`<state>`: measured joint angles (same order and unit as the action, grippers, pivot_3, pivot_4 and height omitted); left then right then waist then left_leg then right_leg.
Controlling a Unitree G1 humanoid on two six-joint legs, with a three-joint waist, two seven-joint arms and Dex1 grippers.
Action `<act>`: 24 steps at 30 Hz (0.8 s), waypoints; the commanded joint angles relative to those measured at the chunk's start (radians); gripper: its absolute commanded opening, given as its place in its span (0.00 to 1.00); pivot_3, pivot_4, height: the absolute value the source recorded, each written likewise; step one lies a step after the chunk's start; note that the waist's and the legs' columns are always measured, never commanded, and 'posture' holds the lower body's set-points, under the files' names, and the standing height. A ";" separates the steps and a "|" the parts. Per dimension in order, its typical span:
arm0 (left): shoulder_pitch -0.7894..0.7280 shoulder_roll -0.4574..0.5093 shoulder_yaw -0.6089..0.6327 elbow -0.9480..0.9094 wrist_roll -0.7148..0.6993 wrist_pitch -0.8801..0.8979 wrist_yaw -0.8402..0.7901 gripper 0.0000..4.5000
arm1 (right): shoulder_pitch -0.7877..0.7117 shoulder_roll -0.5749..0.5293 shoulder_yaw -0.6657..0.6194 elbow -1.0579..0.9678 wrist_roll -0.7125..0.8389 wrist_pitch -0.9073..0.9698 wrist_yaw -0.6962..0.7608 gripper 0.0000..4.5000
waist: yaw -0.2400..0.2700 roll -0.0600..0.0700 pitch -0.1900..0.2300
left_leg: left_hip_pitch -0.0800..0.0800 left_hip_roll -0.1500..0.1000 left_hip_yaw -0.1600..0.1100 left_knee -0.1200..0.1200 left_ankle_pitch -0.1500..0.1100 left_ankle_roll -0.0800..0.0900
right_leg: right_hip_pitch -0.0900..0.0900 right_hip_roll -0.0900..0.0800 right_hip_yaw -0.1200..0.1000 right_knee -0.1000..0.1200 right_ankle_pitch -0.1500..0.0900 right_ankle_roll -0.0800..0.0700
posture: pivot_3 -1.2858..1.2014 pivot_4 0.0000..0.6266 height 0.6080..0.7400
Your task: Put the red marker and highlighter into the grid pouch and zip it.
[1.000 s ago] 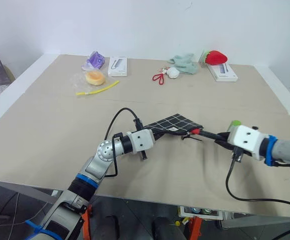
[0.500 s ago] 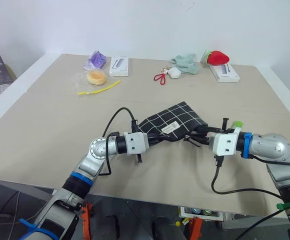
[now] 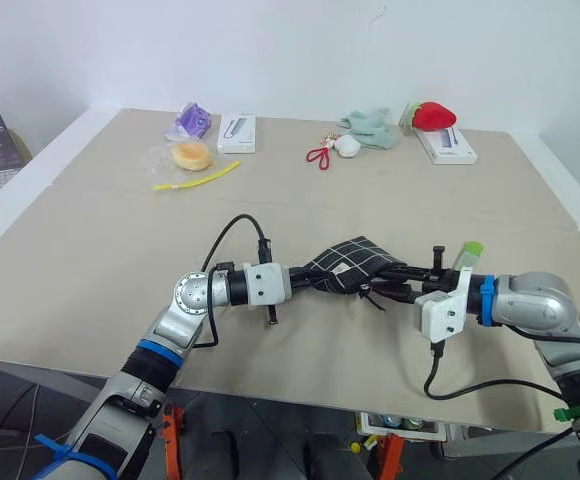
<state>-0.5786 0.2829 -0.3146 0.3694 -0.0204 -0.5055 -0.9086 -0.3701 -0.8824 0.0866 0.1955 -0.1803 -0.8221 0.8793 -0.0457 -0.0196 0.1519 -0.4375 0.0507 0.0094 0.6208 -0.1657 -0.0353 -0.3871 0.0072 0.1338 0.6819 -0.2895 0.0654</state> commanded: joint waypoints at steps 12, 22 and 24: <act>-0.016 -0.051 0.014 -0.059 -0.020 0.005 0.016 0.00 | -0.100 0.138 0.093 -0.016 -0.245 0.067 -0.153 0.13 | 0.000 0.000 0.000 | 0.000 0.000 0.000 0.001 0.001 0.000 | 0.000 0.000 -0.001 0.000 0.001 0.000 | 0.52 0.24 0.91; -0.007 -0.058 0.021 -0.079 -0.028 0.015 0.010 0.00 | -0.110 0.125 0.119 -0.022 -0.208 0.079 -0.155 0.13 | 0.000 0.000 0.000 | 0.000 0.001 -0.001 0.000 0.001 0.000 | 0.000 0.001 -0.001 0.001 0.001 -0.001 | 0.52 0.24 0.91; -0.007 -0.056 0.023 -0.075 -0.027 0.013 0.010 0.00 | -0.106 0.113 0.121 -0.023 -0.205 0.079 -0.155 0.35 | 0.000 0.000 0.000 | 0.000 0.001 -0.001 0.000 0.001 0.000 | 0.000 0.001 -0.001 0.001 0.001 -0.001 | 0.52 0.24 0.91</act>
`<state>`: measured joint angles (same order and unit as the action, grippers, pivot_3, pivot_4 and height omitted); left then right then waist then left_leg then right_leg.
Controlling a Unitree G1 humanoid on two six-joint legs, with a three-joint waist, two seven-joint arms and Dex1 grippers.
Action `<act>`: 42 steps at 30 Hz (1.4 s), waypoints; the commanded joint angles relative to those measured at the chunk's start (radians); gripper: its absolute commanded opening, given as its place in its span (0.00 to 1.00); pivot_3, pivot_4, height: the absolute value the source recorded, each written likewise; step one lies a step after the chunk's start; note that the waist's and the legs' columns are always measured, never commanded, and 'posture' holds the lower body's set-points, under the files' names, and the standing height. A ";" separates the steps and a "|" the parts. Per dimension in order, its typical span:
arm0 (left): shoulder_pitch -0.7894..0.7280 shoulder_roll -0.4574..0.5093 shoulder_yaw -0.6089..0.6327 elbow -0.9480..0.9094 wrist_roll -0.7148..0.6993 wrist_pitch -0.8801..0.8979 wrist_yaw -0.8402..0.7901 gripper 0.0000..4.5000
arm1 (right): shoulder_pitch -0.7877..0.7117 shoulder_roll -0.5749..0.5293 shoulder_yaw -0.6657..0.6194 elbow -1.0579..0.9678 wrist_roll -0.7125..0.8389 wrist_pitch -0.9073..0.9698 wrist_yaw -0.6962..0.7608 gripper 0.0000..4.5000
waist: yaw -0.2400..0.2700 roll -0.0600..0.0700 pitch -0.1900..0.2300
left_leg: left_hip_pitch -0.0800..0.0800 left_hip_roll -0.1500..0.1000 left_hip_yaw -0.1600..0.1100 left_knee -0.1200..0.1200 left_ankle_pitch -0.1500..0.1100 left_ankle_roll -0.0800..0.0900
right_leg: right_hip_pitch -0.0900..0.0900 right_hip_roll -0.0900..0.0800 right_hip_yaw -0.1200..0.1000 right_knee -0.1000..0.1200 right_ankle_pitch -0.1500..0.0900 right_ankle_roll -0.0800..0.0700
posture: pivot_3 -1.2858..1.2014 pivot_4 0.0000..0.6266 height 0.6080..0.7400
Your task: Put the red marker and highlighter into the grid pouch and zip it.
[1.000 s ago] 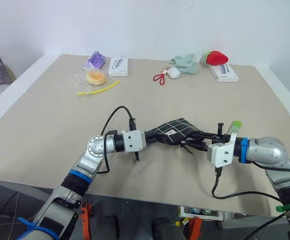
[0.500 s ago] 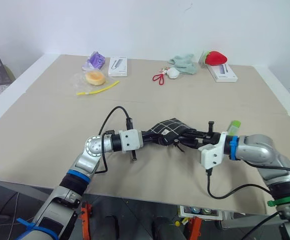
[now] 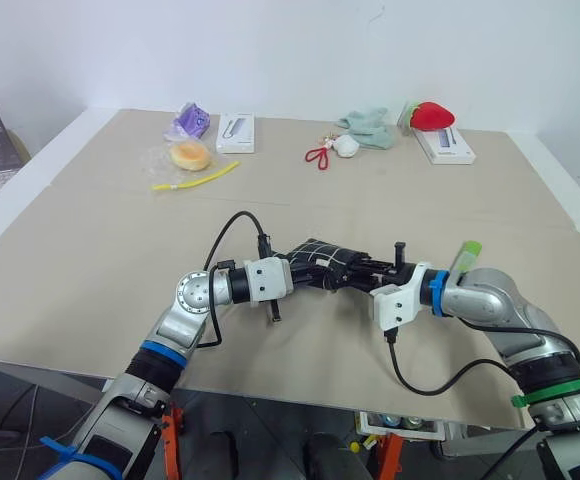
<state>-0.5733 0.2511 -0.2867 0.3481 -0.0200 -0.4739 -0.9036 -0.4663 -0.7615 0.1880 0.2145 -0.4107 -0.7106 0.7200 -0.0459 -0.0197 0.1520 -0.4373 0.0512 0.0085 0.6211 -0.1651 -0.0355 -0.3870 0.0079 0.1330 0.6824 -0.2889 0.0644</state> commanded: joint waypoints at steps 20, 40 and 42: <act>-0.011 -0.018 0.006 -0.049 -0.030 -0.016 0.007 0.00 | -0.052 -0.041 0.002 0.001 0.000 0.002 -0.049 0.99 | 0.000 0.000 0.000 | 0.000 0.000 0.000 0.000 0.000 0.000 | 0.000 0.000 0.000 0.000 0.000 0.000 | 0.52 0.24 0.91; -0.017 -0.039 0.064 -0.054 -0.110 0.088 0.034 0.00 | -0.041 -0.167 -0.063 -0.241 0.336 0.463 0.279 0.39 | -0.001 0.000 0.000 | 0.000 0.000 -0.002 0.000 0.000 0.000 | 0.000 0.001 -0.002 0.000 0.000 0.000 | 0.52 0.24 0.91; -0.020 -0.041 0.063 -0.052 -0.110 0.088 0.034 0.00 | -0.042 -0.164 -0.064 -0.247 0.331 0.471 0.282 0.17 | 0.000 0.000 0.000 | 0.000 0.000 -0.002 0.000 0.000 0.000 | 0.000 0.001 -0.002 0.000 0.000 0.000 | 0.52 0.24 0.91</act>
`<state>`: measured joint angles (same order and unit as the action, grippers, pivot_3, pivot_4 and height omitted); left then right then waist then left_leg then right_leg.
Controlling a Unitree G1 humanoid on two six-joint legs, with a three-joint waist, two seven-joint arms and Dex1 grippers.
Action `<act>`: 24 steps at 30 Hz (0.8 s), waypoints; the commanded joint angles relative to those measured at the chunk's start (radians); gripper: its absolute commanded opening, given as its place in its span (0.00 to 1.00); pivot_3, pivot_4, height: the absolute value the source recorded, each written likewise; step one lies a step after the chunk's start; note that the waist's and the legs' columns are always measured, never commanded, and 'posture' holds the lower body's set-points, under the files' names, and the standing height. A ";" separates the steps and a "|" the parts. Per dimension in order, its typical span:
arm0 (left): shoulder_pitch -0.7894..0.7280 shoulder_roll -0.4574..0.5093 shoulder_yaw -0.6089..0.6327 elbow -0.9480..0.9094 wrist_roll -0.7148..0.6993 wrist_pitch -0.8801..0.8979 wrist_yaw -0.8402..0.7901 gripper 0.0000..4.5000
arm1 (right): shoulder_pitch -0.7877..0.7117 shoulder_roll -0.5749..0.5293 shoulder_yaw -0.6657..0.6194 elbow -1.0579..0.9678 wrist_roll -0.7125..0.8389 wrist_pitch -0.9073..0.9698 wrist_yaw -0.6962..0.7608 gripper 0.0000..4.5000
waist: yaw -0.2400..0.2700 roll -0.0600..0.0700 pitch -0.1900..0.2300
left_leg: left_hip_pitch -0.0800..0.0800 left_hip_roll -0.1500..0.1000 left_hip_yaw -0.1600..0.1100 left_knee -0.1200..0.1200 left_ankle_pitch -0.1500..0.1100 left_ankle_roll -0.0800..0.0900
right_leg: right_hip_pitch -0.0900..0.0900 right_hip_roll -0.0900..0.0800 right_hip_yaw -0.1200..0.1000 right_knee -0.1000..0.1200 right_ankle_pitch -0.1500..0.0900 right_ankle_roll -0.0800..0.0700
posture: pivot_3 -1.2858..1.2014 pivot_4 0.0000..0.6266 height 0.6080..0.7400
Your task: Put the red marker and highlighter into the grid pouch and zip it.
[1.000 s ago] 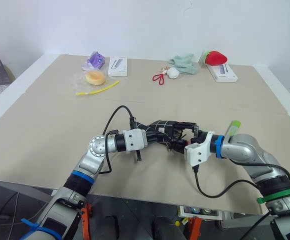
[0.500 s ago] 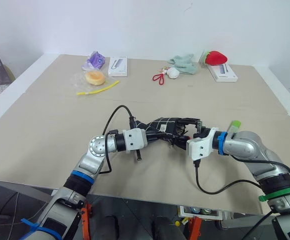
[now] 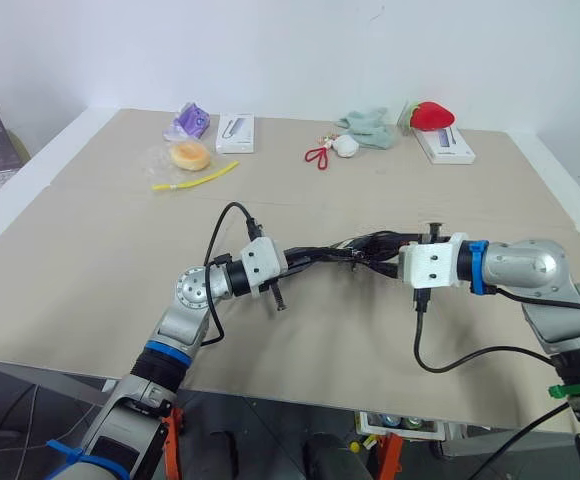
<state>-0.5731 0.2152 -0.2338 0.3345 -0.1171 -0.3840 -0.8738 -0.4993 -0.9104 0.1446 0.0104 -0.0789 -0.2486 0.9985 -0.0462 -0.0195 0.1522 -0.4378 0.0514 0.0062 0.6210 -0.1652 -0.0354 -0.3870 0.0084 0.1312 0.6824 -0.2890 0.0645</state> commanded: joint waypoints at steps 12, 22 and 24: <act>-0.020 -0.007 0.011 -0.029 -0.005 -0.009 0.011 0.00 | 0.029 -0.066 -0.059 -0.057 0.046 0.094 0.066 0.08 | 0.001 0.000 0.000 | 0.000 0.000 0.000 0.000 0.000 0.000 | 0.000 0.000 0.000 0.000 0.000 0.000 | 0.52 0.24 0.91; -0.025 -0.033 0.042 -0.051 -0.069 0.069 0.012 0.00 | -0.015 -0.114 -0.258 -0.118 0.342 0.480 0.126 0.99 | 0.000 0.000 0.000 | -0.001 0.000 -0.002 0.000 0.000 0.000 | 0.000 0.000 -0.001 0.000 0.000 0.000 | 0.52 0.24 0.91; -0.022 -0.037 0.052 -0.056 -0.083 0.085 0.015 0.00 | -0.050 -0.125 -0.286 -0.078 0.317 0.576 0.050 0.99 | 0.000 0.000 0.000 | -0.001 0.000 -0.002 0.000 0.000 0.000 | 0.000 0.000 -0.001 0.000 0.000 0.000 | 0.52 0.24 0.91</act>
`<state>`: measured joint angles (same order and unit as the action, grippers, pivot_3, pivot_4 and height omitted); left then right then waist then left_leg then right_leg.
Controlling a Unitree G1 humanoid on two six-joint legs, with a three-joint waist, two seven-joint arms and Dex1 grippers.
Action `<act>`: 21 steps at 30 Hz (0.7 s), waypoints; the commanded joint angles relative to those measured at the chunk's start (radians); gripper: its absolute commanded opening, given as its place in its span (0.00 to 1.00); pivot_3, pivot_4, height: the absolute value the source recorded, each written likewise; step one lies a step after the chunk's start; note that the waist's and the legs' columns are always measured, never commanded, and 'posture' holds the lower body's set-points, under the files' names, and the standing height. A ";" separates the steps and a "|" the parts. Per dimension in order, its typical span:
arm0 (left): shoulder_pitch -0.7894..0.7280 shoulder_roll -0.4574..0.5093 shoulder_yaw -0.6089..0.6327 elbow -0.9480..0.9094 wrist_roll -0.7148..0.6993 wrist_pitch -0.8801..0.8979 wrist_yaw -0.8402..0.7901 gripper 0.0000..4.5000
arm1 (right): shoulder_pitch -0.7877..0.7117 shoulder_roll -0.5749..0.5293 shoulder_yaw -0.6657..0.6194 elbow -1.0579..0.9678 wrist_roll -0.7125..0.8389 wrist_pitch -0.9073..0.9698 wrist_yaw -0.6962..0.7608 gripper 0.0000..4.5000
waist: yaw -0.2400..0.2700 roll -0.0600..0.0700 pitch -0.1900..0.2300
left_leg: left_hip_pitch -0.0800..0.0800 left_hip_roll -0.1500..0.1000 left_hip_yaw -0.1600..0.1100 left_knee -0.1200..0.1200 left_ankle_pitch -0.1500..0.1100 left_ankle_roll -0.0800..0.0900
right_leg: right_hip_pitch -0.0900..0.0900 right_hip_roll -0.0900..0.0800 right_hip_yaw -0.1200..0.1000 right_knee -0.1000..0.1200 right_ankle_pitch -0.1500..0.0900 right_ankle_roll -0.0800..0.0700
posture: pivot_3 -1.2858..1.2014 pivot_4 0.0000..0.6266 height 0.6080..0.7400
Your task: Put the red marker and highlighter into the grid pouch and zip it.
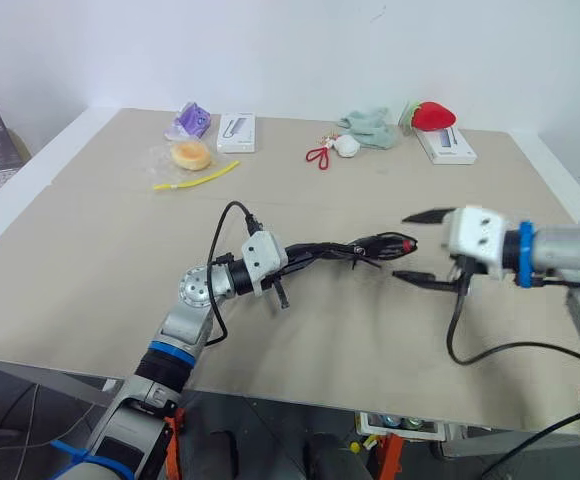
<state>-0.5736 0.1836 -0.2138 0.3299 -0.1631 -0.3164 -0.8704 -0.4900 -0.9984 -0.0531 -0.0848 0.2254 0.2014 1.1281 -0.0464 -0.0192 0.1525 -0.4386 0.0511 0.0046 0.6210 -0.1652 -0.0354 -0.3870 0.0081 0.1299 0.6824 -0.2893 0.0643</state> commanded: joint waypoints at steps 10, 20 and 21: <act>0.001 -0.022 0.030 -0.077 -0.029 0.032 0.028 0.00 | -0.019 0.333 -0.323 -0.204 -0.128 0.887 -0.777 0.99 | 0.001 0.000 -0.001 | -0.001 0.000 -0.002 -0.002 0.000 0.000 | -0.001 0.001 -0.001 0.000 -0.001 -0.002 | 0.52 0.24 0.91; 0.007 -0.030 0.014 -0.074 -0.023 0.032 0.018 0.00 | 0.061 0.721 -0.409 -0.315 -0.253 0.975 -1.155 0.99 | 0.000 0.004 -0.001 | -0.004 -0.001 -0.004 -0.002 0.000 -0.001 | -0.003 0.000 -0.003 0.002 -0.001 -0.002 | 0.52 0.24 0.91; 0.007 -0.030 0.013 -0.075 -0.023 0.032 0.017 0.00 | 0.062 0.739 -0.412 -0.309 -0.247 0.973 -1.161 0.99 | -0.001 0.004 -0.001 | -0.004 -0.001 -0.004 -0.002 0.001 0.000 | -0.003 0.001 -0.003 0.002 -0.001 -0.002 | 0.52 0.24 0.91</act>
<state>-0.5601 0.1612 -0.2004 0.2948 -0.1776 -0.2764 -0.8531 -0.4239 -0.2648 -0.4433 -0.3689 -0.0206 1.1877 -0.0125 -0.0471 -0.0153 0.1515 -0.4421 0.0506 0.0009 0.6191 -0.1645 -0.0355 -0.3901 0.0087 0.1270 0.6841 -0.2906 0.0624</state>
